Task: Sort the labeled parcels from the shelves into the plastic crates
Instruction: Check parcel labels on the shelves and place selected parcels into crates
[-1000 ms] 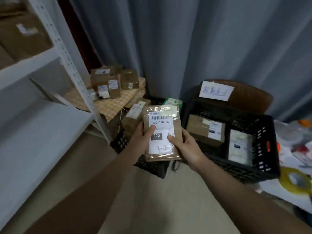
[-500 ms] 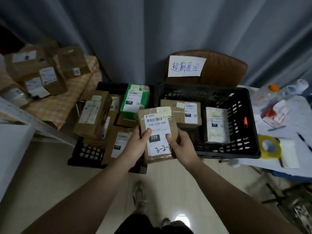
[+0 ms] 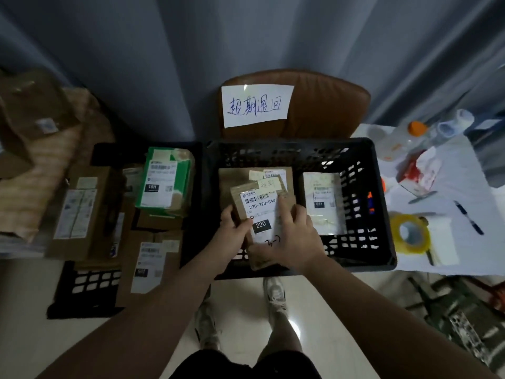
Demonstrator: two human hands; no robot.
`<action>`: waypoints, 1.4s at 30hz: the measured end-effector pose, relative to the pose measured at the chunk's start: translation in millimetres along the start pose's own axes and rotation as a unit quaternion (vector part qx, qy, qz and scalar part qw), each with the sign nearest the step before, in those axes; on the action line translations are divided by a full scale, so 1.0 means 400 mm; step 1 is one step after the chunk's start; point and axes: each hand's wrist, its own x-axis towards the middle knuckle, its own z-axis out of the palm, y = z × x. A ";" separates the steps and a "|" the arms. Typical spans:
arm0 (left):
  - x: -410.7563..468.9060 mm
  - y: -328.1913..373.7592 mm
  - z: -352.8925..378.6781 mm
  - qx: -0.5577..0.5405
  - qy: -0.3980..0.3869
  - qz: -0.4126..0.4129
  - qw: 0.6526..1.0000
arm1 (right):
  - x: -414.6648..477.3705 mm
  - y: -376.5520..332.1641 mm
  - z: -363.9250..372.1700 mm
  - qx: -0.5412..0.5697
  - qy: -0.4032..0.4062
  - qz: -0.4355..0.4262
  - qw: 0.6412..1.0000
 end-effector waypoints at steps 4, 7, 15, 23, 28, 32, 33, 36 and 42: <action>0.041 -0.018 0.100 -0.048 0.051 0.007 0.998 | 0.089 0.057 0.023 -0.104 0.008 -0.037 0.994; 0.071 -0.060 0.125 -0.158 0.073 -0.029 0.984 | 0.164 0.098 0.048 -0.127 -0.037 -0.099 0.986; 0.092 -0.196 0.010 -0.057 0.137 -0.105 0.983 | 0.279 0.145 0.140 -0.191 -0.177 -0.261 0.930; 0.179 -0.225 0.025 -0.136 0.149 -0.147 0.968 | 0.281 0.147 0.205 -0.162 -0.154 -0.269 0.937; 0.152 -0.234 0.020 0.009 0.135 -0.090 0.987 | 0.335 0.200 0.176 -0.192 -0.181 -0.359 0.895; 0.138 -0.212 -0.014 0.333 0.108 0.079 0.933 | 0.354 0.173 0.224 -0.218 -0.184 -0.366 0.886; 0.136 -0.207 -0.029 0.402 0.120 0.144 0.897 | 0.361 0.167 0.241 -0.231 -0.189 -0.367 0.881; 0.140 -0.225 -0.086 0.564 0.171 0.292 0.754 | 0.387 0.162 0.302 -0.256 -0.186 -0.373 0.872; 0.147 -0.264 -0.130 0.659 0.189 0.252 0.683 | 0.410 0.164 0.391 -0.281 -0.189 -0.395 0.854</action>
